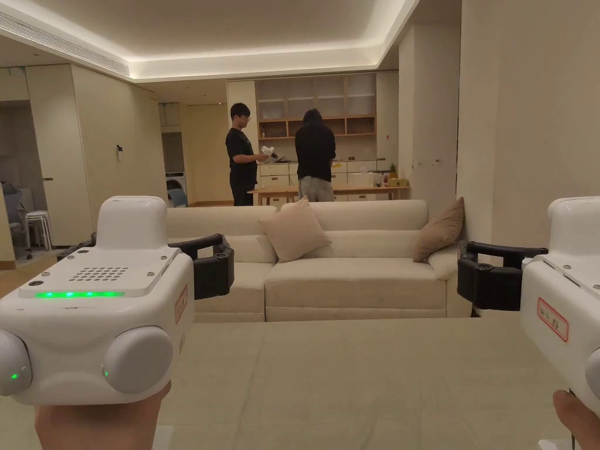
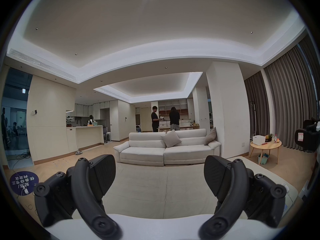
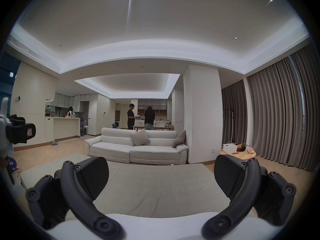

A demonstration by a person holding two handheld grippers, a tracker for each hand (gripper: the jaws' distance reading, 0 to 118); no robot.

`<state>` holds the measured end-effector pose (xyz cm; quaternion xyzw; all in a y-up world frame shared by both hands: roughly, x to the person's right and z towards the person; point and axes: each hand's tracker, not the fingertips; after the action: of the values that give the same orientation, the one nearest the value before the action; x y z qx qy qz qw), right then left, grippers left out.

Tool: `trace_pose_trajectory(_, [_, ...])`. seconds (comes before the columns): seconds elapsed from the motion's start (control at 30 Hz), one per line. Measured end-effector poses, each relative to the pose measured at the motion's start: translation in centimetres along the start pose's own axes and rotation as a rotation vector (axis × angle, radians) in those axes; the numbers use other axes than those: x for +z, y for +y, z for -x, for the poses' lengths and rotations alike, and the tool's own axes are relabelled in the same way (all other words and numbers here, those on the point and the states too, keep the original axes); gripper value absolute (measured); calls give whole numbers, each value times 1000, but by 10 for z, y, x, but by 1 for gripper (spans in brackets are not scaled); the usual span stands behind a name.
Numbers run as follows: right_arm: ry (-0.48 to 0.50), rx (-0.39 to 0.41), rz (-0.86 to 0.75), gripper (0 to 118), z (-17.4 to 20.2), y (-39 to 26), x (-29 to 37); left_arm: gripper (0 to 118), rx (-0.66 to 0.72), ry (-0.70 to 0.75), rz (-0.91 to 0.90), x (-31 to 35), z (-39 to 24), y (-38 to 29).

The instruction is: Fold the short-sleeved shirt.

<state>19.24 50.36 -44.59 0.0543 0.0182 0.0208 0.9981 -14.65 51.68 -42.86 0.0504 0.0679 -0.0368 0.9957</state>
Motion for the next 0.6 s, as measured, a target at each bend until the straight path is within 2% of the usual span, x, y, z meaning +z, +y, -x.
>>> trace_pose_trajectory(0.6, [-16,4,0,118,1,0,3,104,-6,3,12,2,1,0])
